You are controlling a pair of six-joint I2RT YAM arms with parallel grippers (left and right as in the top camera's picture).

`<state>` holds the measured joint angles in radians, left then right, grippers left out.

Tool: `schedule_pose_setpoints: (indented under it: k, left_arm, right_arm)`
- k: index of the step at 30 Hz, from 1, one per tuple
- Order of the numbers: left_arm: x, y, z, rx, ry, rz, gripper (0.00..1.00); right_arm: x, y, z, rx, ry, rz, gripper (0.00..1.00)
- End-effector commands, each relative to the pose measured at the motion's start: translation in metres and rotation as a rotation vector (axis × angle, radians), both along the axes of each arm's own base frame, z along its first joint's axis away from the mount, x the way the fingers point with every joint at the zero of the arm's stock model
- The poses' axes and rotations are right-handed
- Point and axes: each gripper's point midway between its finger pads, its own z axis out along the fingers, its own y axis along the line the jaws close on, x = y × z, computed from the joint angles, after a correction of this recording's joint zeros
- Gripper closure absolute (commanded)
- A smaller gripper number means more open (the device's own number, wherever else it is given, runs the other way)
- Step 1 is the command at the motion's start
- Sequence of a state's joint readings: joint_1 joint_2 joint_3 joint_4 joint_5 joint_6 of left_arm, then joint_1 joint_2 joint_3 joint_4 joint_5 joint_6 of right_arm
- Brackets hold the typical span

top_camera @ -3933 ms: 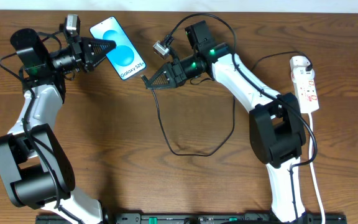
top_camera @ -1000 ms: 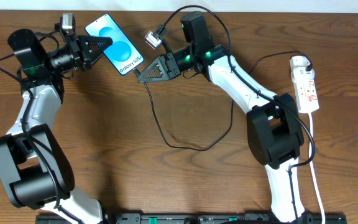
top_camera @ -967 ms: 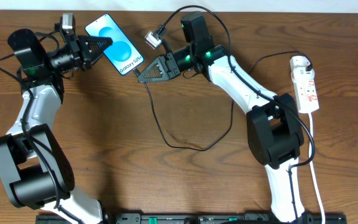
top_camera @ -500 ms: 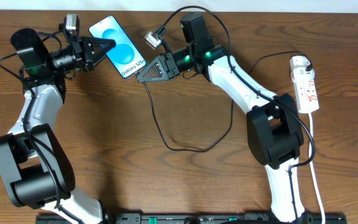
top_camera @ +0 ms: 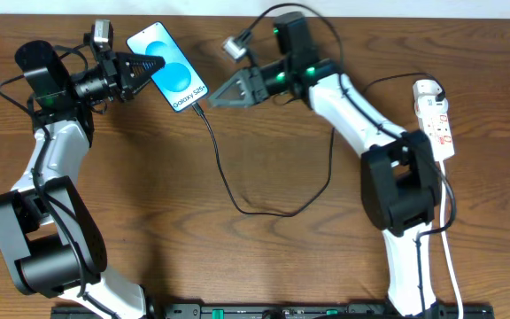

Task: Plug charger to phone and switch on socket
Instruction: 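Open the right gripper and pull it back from the plugged phone, then lower the phone flat onto the table with the left gripper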

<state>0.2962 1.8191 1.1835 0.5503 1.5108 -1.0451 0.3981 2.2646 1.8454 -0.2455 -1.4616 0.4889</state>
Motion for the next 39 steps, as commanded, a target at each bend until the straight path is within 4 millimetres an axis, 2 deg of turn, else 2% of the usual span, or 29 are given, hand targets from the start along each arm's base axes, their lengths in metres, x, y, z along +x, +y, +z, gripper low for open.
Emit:
schedule_pose_setpoints:
  k: [1, 4, 5, 8, 12, 15, 20, 28, 36, 39]
  left_arm:
    - [-0.004, -0.004, 0.005, 0.016, -0.041, -0.010, 0.93]
    - [-0.005, -0.015, -0.005, 0.024, -0.019, -0.022, 0.93]
    - [-0.005, -0.025, -0.013, 0.037, -0.004, -0.025, 0.93]
    - [-0.003, -0.038, -0.027, 0.070, 0.020, -0.017, 0.93]
    - [-0.002, -0.054, -0.046, 0.114, 0.055, -0.013, 0.93]
    - [-0.004, -0.064, -0.058, 0.126, 0.067, -0.038, 0.93]
    - [-0.004, -0.076, -0.097, 0.127, 0.152, -0.074, 0.92]
    - [0.002, -0.075, -0.151, 0.133, 0.268, -0.065, 0.93]
    - [0.014, -0.060, -0.187, 0.261, 0.359, 0.074, 0.93]
    - [0.013, -0.050, -0.207, 0.345, 0.428, 0.142, 0.93]
  right_arm:
    - [0.034, -0.031, -0.004, -0.039, -0.046, -0.130, 0.31]
    - [0.052, -0.053, -0.020, -0.107, -0.034, -0.223, 0.29]
    - [0.057, -0.063, -0.031, -0.157, -0.028, -0.263, 0.29]
    - [0.059, -0.076, -0.048, -0.235, -0.018, -0.300, 0.29]
    - [0.056, -0.087, -0.074, -0.363, -0.016, -0.329, 0.29]
    - [0.052, -0.091, -0.084, -0.420, -0.016, -0.333, 0.29]
    - [0.052, -0.097, -0.097, -0.498, -0.008, -0.355, 0.29]
    - [0.059, -0.121, -0.112, -0.599, 0.006, -0.412, 0.27]
    - [0.059, -0.125, -0.115, -0.619, 0.005, -0.417, 0.27]
    - [0.057, -0.125, -0.116, -0.627, 0.009, -0.413, 0.27]
